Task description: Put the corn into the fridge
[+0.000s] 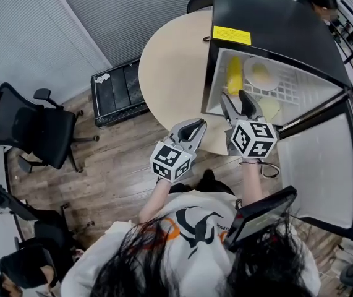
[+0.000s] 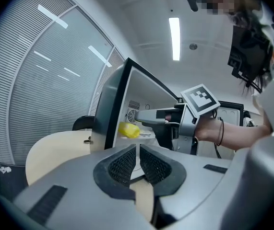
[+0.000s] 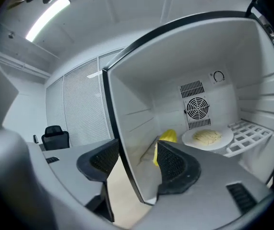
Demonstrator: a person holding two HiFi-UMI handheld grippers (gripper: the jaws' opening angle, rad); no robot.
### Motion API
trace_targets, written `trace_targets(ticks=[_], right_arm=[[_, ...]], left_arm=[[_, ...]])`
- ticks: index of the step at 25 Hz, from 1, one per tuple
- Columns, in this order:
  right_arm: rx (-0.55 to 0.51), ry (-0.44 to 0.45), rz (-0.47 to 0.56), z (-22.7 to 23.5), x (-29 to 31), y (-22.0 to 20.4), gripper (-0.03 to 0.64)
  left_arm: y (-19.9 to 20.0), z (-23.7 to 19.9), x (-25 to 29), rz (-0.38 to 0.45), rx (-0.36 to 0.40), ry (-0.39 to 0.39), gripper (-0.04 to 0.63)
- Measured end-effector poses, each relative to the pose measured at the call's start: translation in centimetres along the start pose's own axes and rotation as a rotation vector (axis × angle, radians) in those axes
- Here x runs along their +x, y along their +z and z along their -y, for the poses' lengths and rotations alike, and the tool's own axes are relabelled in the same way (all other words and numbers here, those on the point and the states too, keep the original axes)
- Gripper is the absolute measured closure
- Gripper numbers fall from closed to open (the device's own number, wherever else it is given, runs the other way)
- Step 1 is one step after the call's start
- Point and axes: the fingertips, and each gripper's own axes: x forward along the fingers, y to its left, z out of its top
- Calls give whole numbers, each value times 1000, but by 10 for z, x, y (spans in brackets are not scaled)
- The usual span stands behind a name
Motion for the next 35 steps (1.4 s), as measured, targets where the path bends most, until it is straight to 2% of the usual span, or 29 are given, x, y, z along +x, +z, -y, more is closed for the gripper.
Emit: trace_targets(ticks=[8, 20, 29, 35], right_arm=[[5, 1, 29, -40, -33, -15, 449], [71, -33, 15, -84, -83, -55, 522], [80, -25, -18, -93, -94, -63, 543], [85, 10, -28, -96, -105, -65, 555]], left_arm=[[-3, 18, -25, -11, 13, -72, 577], [-36, 45, -72, -62, 6, -161, 577], [-38, 37, -83, -41, -22, -120, 577], [-38, 38, -86, -32, -31, -71, 577]])
